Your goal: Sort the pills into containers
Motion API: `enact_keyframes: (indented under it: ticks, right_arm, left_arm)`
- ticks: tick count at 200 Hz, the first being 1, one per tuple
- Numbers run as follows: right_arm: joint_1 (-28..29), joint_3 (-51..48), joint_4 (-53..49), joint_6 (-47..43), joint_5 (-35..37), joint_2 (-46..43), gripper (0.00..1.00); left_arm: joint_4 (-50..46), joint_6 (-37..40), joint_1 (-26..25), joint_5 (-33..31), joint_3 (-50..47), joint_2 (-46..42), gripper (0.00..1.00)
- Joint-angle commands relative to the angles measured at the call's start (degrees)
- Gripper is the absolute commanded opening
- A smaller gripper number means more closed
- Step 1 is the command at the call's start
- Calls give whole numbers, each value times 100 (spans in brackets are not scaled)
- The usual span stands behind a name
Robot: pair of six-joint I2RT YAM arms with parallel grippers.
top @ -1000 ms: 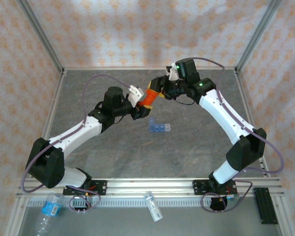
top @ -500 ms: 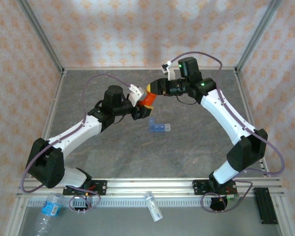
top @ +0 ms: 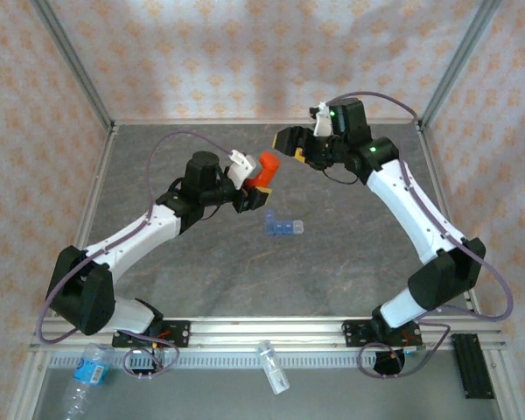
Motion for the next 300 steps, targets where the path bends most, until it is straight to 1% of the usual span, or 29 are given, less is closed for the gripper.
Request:
enact_keyframes:
  ticks: [1, 63, 106, 123, 132, 164, 176, 219, 246, 300]
  right_arm:
    - [46, 241, -200, 597, 439, -230, 81]
    - [424, 338, -201, 588, 466, 18, 81]
    - [608, 329, -202, 567, 428, 196, 79]
    - [634, 286, -203, 550, 399, 220, 76]
    - [636, 261, -206, 536, 378, 244, 72]
    - [628, 106, -240, 455, 504, 232, 52]
    - [610, 47, -254, 444, 574, 209, 47]
    - [420, -349, -143, 565, 736, 64, 41]
    - [300, -601, -51, 679, 757, -17, 39]
    - [254, -732, -20, 742, 774, -47, 37]
  left_arm:
    - [-155, 301, 3, -47, 285, -59, 0]
    - [-74, 180, -4, 55, 380, 55, 0]
    - [-74, 135, -2, 55, 406, 74, 0]
    - [-55, 122, -6, 55, 411, 70, 0]
    - [-49, 110, -6, 47, 407, 74, 0]
    - [148, 3, 4, -14, 339, 11, 0]
    - [200, -31, 7, -32, 315, -14, 0]
    - [603, -376, 86, -68, 160, -137, 0]
    - [1020, -712, 195, -51, 30, -210, 0]
    - [1283, -963, 244, -43, 5, -186, 0]
